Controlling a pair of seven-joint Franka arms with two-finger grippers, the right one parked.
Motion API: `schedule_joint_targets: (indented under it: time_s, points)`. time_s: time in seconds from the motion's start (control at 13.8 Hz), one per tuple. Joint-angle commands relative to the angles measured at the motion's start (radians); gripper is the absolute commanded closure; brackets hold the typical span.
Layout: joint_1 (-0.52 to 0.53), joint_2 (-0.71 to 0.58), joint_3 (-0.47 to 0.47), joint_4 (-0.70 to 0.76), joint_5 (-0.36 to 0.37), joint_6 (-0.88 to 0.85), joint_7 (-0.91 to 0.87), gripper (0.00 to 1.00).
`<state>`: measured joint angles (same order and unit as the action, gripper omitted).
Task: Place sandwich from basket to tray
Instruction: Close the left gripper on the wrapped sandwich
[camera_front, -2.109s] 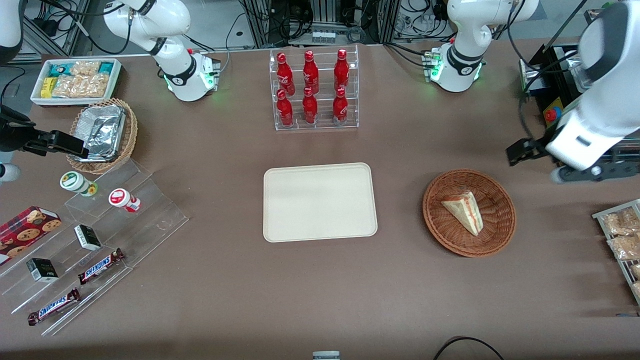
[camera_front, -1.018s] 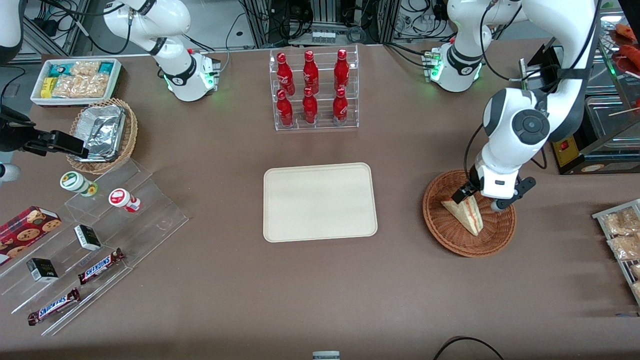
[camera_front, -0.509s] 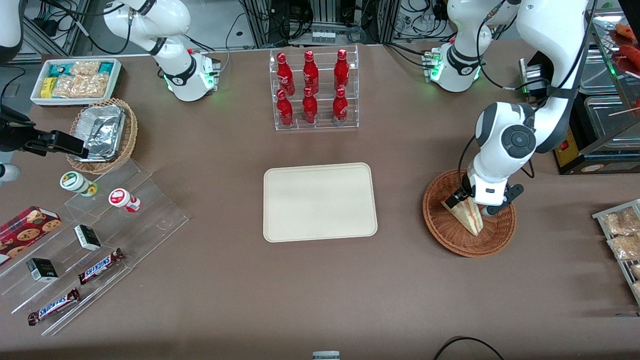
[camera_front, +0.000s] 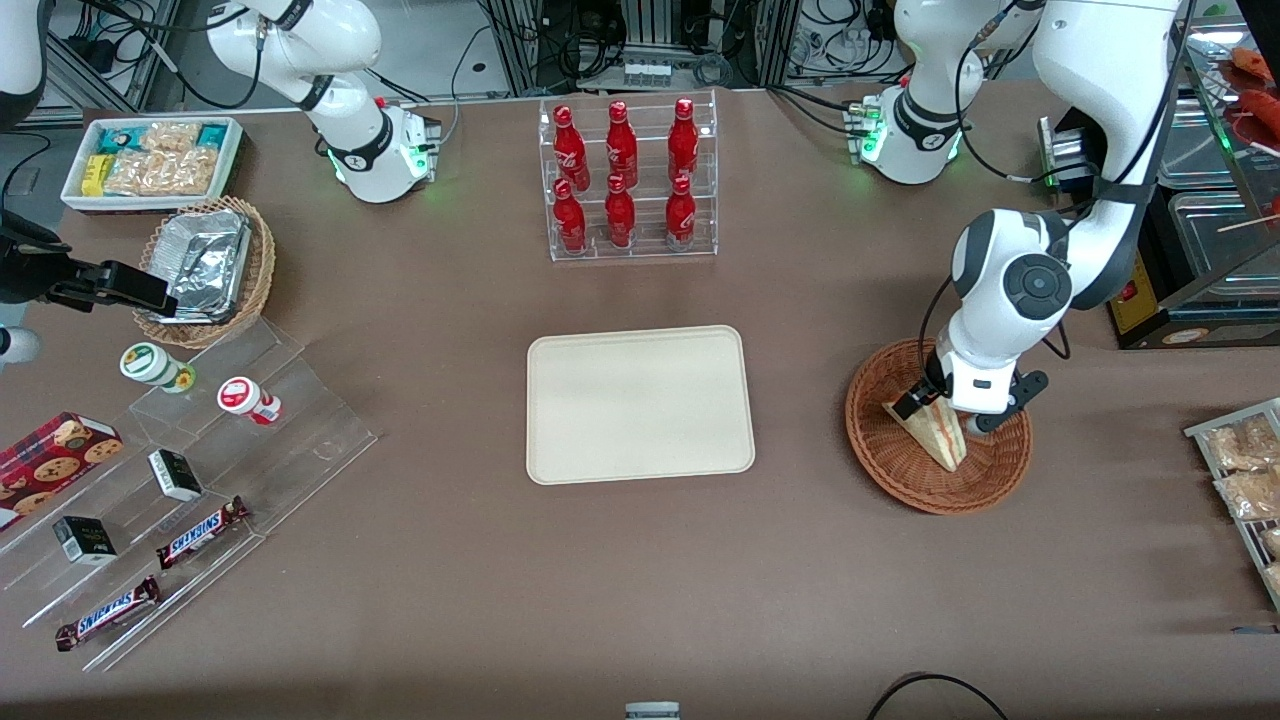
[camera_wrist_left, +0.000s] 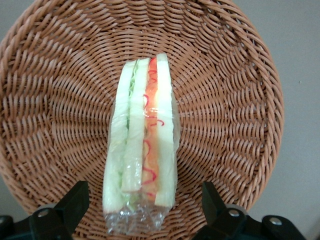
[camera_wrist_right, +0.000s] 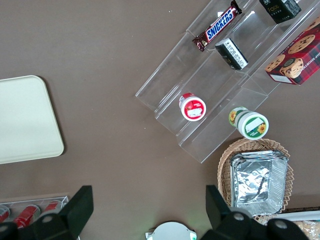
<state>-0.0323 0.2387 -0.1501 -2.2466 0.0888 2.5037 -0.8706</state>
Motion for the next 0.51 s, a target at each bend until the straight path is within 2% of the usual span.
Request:
schedule_joint_targets:
  time_s: [0.0, 0.07, 0.22, 0.29, 0.44]
  points:
    - [0.005, 0.014, 0.000, -0.002, 0.023, 0.034, -0.024, 0.17]
    - [0.005, 0.021, 0.000, -0.001, 0.025, 0.037, -0.022, 0.48]
    - [0.006, 0.021, 0.001, 0.004, 0.025, 0.038, -0.015, 0.94]
    - [0.006, 0.019, 0.001, 0.004, 0.034, 0.037, -0.013, 1.00]
    - [0.006, 0.014, 0.003, 0.015, 0.052, 0.029, -0.016, 1.00]
